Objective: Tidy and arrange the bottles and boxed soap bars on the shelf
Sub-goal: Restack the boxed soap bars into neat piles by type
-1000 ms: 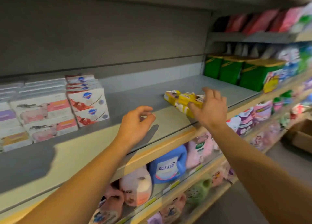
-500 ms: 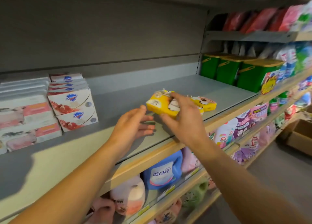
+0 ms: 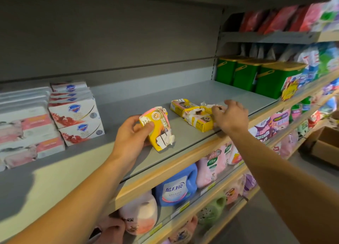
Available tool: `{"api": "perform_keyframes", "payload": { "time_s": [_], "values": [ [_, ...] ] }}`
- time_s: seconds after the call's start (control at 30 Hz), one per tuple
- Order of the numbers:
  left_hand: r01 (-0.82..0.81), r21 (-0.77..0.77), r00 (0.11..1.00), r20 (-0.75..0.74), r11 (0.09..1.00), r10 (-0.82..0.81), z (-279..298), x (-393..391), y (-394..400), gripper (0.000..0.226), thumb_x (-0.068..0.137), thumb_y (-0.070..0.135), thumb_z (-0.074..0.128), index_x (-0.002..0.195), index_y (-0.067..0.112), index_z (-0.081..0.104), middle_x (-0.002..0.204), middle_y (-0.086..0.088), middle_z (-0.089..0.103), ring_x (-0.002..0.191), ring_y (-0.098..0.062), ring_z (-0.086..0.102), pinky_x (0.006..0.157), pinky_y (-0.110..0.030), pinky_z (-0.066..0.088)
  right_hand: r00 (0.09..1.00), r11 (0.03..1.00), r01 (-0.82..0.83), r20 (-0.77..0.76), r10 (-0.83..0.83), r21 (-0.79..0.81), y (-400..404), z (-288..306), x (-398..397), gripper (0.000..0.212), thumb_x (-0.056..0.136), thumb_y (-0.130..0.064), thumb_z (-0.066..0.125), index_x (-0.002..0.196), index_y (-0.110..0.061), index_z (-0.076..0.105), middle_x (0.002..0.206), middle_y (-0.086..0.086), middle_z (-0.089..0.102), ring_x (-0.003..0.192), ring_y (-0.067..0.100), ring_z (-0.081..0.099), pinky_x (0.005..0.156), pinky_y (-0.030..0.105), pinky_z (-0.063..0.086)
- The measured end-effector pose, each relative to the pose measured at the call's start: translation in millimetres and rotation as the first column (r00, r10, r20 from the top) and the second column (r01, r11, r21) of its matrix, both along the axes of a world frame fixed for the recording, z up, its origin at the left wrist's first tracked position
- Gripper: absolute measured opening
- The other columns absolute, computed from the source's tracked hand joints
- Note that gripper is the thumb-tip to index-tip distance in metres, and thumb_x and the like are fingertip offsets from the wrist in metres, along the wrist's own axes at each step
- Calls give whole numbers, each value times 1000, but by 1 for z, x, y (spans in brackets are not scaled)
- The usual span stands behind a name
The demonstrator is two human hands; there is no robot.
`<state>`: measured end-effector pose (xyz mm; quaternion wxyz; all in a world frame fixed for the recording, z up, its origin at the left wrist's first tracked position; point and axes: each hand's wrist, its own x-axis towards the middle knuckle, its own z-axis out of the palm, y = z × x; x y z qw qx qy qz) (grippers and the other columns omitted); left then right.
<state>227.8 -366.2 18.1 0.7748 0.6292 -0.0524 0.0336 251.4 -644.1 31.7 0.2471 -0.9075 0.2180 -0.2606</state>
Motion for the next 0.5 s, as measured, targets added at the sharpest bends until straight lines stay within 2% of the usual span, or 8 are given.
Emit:
{"api": "perform_keyframes", "payload": {
  "time_s": [0.13, 0.2, 0.23, 0.3, 0.33, 0.4, 0.43, 0.5],
  "values": [
    [-4, 32, 1000, 20, 999, 3, -3, 3, 0, 25, 91, 9, 65, 115, 12, 61, 99, -10, 75, 85, -26, 75, 66, -36, 59, 966, 989, 140, -228, -124, 56, -23, -4, 23, 69, 88, -63, 39, 133, -12, 51, 138, 13, 49, 131, 37, 35, 105, 48, 31],
    [-1, 13, 1000, 26, 1000, 0, -4, 4, 0, 21, 91, 8, 64, 112, 11, 62, 94, -10, 76, 81, -25, 75, 62, -33, 59, 935, 976, 171, -334, -116, 138, -26, -2, 32, 66, 85, -66, 41, 120, -12, 58, 128, 12, 55, 130, 37, 35, 104, 48, 30],
    [2, 3, 1000, 30, 1000, -2, -4, 4, -1, 19, 92, 7, 64, 110, 12, 62, 91, -9, 76, 79, -24, 75, 59, -31, 59, 927, 972, 172, -359, -104, 163, -27, 0, 35, 60, 84, -66, 45, 107, -13, 61, 118, 11, 60, 128, 37, 38, 104, 46, 32],
    [6, -2, 999, 36, 1000, -6, -5, 4, -1, 17, 92, 6, 63, 108, 12, 62, 88, -10, 76, 75, -24, 74, 57, -30, 58, 940, 963, 149, -334, -67, 226, -29, 4, 40, 47, 80, -62, 57, 84, -16, 57, 93, 8, 65, 118, 36, 50, 102, 46, 38],
    [6, 3, 999, 39, 1000, -6, -5, 4, -1, 16, 92, 6, 63, 107, 12, 62, 87, -10, 76, 74, -23, 74, 56, -30, 58, 952, 954, 129, -305, -42, 271, -29, 6, 41, 44, 78, -59, 64, 85, -16, 56, 88, 7, 65, 110, 35, 56, 99, 47, 44],
    [4, 29, 999, 47, 1000, -5, -6, 4, -1, 16, 92, 6, 64, 106, 14, 62, 86, -8, 76, 73, -21, 74, 57, -30, 58, 973, 929, 94, -231, -9, 357, -28, 9, 40, 50, 75, -49, 75, 102, -14, 52, 93, 8, 64, 94, 31, 65, 87, 46, 55],
    [4, 45, 999, 52, 999, -6, -6, 4, -2, 17, 92, 6, 64, 106, 14, 63, 86, -8, 76, 74, -21, 74, 59, -31, 59, 981, 915, 78, -193, 0, 397, -26, 11, 38, 55, 74, -42, 79, 110, -15, 48, 95, 8, 62, 86, 29, 66, 77, 41, 59],
    [2, 80, 998, 64, 997, -7, -7, 4, -1, 18, 91, 8, 65, 107, 16, 63, 88, -9, 76, 77, -23, 74, 63, -33, 60, 996, 890, 48, -86, -10, 454, -22, 12, 36, 57, 74, -26, 83, 115, -22, 42, 96, 6, 60, 72, 23, 64, 49, 24, 54]
  ]
}}
